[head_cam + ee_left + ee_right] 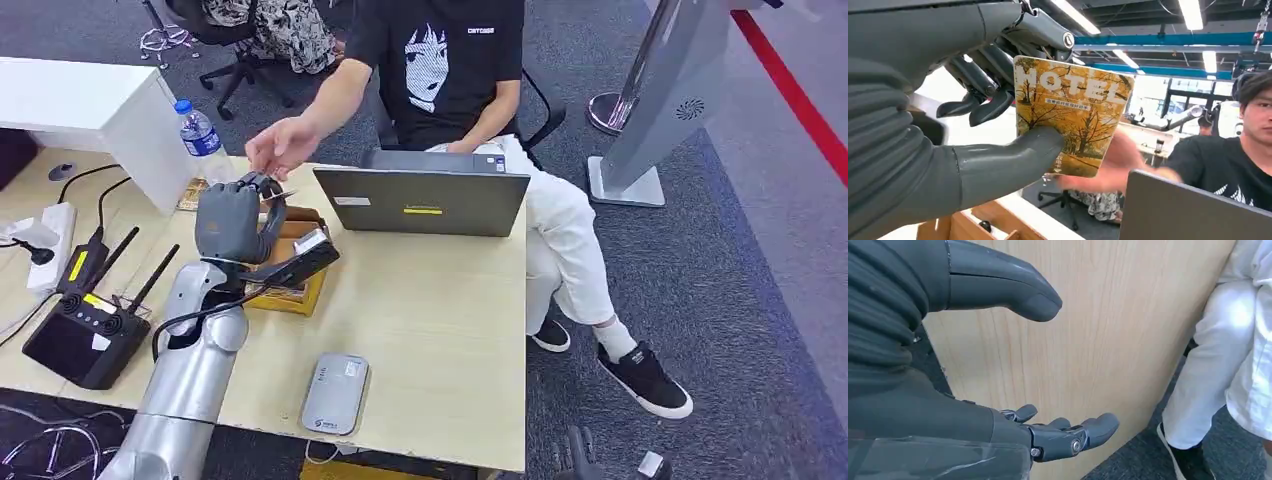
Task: Pass the card to the sensor for recognition and then transmit it.
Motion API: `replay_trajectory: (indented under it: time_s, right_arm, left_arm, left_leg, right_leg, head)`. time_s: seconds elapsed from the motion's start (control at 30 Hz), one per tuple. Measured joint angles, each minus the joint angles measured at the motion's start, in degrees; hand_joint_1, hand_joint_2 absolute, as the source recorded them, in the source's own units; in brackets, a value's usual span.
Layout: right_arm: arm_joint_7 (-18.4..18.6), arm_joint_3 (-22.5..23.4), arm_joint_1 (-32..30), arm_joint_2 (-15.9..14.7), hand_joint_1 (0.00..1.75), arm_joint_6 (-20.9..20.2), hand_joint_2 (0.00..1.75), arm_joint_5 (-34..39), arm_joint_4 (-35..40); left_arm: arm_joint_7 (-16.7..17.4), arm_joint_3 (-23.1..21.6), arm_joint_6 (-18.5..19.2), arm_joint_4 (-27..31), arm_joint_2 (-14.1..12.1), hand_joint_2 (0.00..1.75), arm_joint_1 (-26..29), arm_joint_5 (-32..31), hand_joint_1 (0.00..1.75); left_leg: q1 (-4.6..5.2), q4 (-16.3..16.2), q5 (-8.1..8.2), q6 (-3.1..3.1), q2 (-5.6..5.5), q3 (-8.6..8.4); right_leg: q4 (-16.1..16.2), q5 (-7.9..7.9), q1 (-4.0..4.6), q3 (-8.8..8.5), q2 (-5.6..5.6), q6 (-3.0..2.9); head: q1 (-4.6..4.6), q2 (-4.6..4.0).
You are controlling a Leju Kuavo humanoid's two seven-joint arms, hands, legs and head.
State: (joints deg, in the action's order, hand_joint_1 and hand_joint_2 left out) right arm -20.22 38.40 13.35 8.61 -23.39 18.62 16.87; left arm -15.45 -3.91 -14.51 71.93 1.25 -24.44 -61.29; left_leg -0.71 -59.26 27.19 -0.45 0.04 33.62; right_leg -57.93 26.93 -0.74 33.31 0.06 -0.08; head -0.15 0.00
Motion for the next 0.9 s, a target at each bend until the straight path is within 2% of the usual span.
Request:
replay_trajectory:
  time_s: [0.4, 0.43, 0.47, 0.73, 0.9]
  right_arm:
    - [-0.2, -0.3, 0.0, 0.0, 0.00, 0.3, 1.75, 0.2, 0.0]
    - [-0.2, -0.3, 0.0, 0.0, 0.00, 0.4, 1.75, 0.2, 0.0]
    - [-0.3, -0.3, 0.0, 0.0, 0.00, 0.5, 1.75, 0.3, 0.0]
    - [-0.4, -0.3, 0.0, 0.0, 0.00, 0.7, 1.75, 0.3, 0.0]
    - [-0.7, -0.3, -0.1, 0.0, 0.00, 0.6, 1.75, 1.2, 0.0]
  left_arm:
    - [-0.9, 3.2, -0.6, 0.3, 2.2, 1.75, -0.1, 0.1, 1.75]
    - [-0.9, 3.6, -0.5, 0.6, 2.4, 1.75, -0.1, 0.4, 1.19]
    - [-0.9, 4.1, -0.5, 0.8, 2.6, 1.75, -0.1, 0.7, 0.00]
    - [-3.6, 6.4, 0.2, 4.0, 5.0, 1.75, 0.5, 2.4, 0.00]
    - [-6.4, 6.4, 2.8, 7.4, 6.5, 1.75, 2.8, 4.6, 0.00]
  left_leg:
    - [0.00, 0.0, 0.00, 0.00, 0.01, 0.01]
    - [0.00, 0.0, 0.00, 0.00, 0.01, 0.02]
    - [0.00, 0.0, 0.02, -0.01, 0.02, 0.03]
    - [0.01, 0.0, 0.03, 0.01, -0.02, 0.13]
    - [0.01, 0.0, 0.02, 0.01, -0.01, 0.10]
  right_leg:
    - [0.0, 0.00, 0.00, 0.01, 0.01, -0.01]
    - [0.0, 0.00, 0.00, 0.01, 0.01, -0.01]
    - [0.0, 0.00, 0.00, 0.04, 0.02, -0.01]
    - [0.0, 0.03, -0.01, 0.07, -0.03, 0.04]
    - [0.0, 0.01, -0.01, 0.07, -0.03, 0.02]
  head:
    - [0.00, 0.00]
    - [0.00, 0.00]
    - [-0.02, 0.00]
    - [0.00, 0.00]
    - [0.00, 0.00]
